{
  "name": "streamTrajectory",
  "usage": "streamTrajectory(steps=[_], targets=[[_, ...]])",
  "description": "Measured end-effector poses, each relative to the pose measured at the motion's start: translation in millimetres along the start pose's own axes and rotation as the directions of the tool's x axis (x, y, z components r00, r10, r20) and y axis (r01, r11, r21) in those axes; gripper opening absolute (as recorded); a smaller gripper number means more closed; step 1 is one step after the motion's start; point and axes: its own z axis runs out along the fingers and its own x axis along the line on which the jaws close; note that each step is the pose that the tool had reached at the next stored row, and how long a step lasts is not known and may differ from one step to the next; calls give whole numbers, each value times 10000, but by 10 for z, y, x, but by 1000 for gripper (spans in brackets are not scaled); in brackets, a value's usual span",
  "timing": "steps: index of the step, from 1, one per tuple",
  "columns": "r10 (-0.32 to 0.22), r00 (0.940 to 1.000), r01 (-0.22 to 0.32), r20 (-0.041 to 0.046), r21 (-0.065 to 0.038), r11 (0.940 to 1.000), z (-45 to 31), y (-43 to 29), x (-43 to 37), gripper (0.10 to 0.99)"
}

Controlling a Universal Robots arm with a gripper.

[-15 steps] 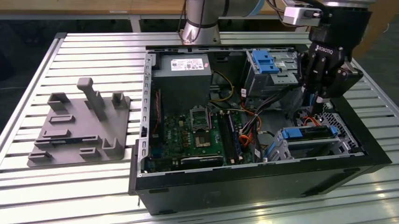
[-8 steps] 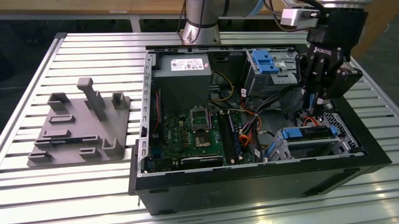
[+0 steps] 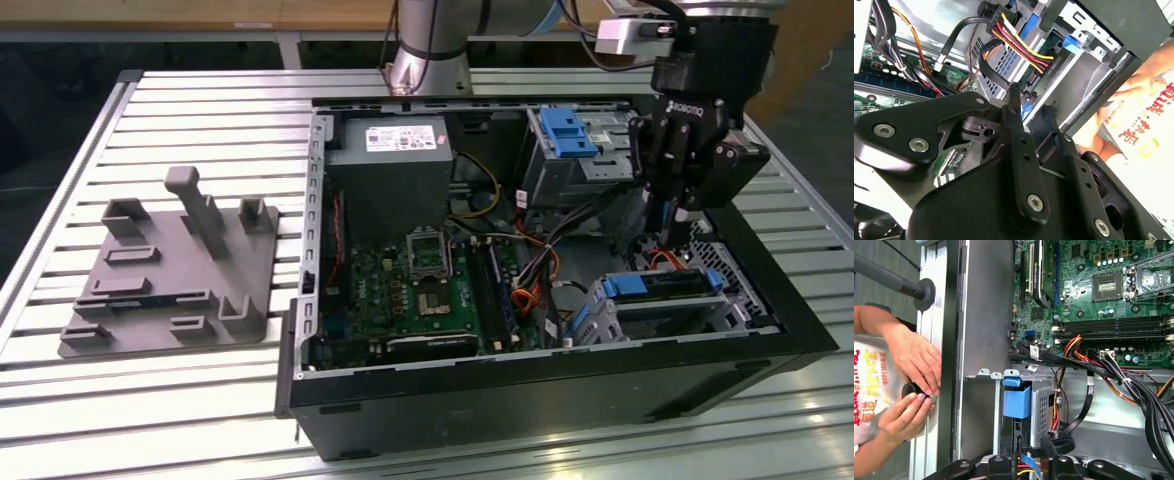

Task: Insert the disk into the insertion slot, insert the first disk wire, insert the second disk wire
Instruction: 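Insert the second disk wire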

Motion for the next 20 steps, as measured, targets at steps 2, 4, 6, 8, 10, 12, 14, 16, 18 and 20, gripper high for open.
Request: streamTrajectory(steps=[2, 4, 6, 8, 10, 12, 14, 16, 18, 20], targets=[[-3, 10000, 3, -6, 2, 10000, 2, 0, 0, 361], [-7, 10000, 7, -10, 4, 10000, 6, 0, -2, 361], [-6, 10000, 6, -11, 3, 10000, 6, 1, -2, 361], [-6, 10000, 6, -10, 3, 10000, 9, 1, 3, 361], [-5, 10000, 5, -11, 3, 10000, 10, 0, 3, 361], [-5, 10000, 5, -12, 2, 10000, 12, -5, 4, 361], [-5, 10000, 5, -12, 3, 10000, 13, -9, 3, 361], [-3, 10000, 3, -13, 2, 10000, 16, -10, 3, 361], [-5, 10000, 5, -11, 3, 10000, 23, -11, 1, 361], [-5, 10000, 5, -13, 3, 10000, 28, -11, -2, 361]])
